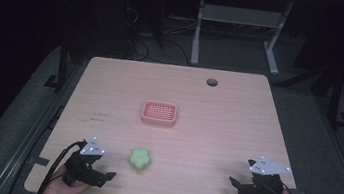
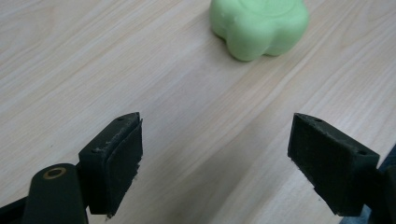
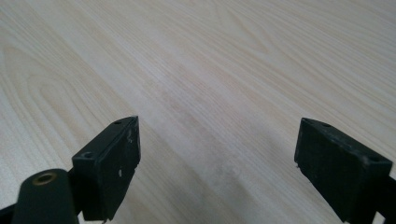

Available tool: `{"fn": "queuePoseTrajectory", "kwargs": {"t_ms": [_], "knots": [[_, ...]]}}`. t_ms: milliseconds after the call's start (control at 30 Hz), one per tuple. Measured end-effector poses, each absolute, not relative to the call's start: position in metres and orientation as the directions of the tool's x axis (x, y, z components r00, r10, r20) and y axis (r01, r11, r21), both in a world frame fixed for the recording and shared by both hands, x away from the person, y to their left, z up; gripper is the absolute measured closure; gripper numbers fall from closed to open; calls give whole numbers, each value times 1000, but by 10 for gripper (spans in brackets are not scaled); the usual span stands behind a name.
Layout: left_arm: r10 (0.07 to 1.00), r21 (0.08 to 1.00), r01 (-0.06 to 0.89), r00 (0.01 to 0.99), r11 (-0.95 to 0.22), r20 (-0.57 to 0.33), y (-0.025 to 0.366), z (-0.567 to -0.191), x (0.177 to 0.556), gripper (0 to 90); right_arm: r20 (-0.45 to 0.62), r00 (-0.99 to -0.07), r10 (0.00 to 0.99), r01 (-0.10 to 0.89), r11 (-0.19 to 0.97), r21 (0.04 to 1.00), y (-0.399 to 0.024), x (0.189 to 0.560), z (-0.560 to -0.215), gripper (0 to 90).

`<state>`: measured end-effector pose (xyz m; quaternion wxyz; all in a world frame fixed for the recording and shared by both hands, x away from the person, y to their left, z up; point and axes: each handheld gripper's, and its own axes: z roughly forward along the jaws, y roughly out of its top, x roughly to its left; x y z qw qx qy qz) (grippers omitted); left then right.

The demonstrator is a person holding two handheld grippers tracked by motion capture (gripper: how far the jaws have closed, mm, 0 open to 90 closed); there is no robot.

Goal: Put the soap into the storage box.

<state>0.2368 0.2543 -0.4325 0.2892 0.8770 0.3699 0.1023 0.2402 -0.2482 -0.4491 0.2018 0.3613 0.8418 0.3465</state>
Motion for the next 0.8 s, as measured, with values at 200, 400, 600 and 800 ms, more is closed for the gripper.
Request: {"fn": "queuePoseTrajectory", "kwargs": {"t_ms": [200, 400, 600, 800], "knots": [[694, 577, 582, 719, -573, -38, 246, -431, 238, 178, -101, -667, 739, 456, 511, 729, -245, 239, -449, 138], [679, 588, 563, 733, -580, -32, 238, -423, 242, 178, -100, -668, 737, 455, 511, 729, -245, 239, -450, 138], [664, 583, 553, 747, -596, -30, 229, -419, 245, 178, -103, -667, 738, 455, 513, 727, -246, 239, -449, 138], [653, 574, 550, 757, -607, -34, 222, -415, 250, 178, -93, -662, 744, 458, 500, 735, -246, 238, -448, 138]]}}
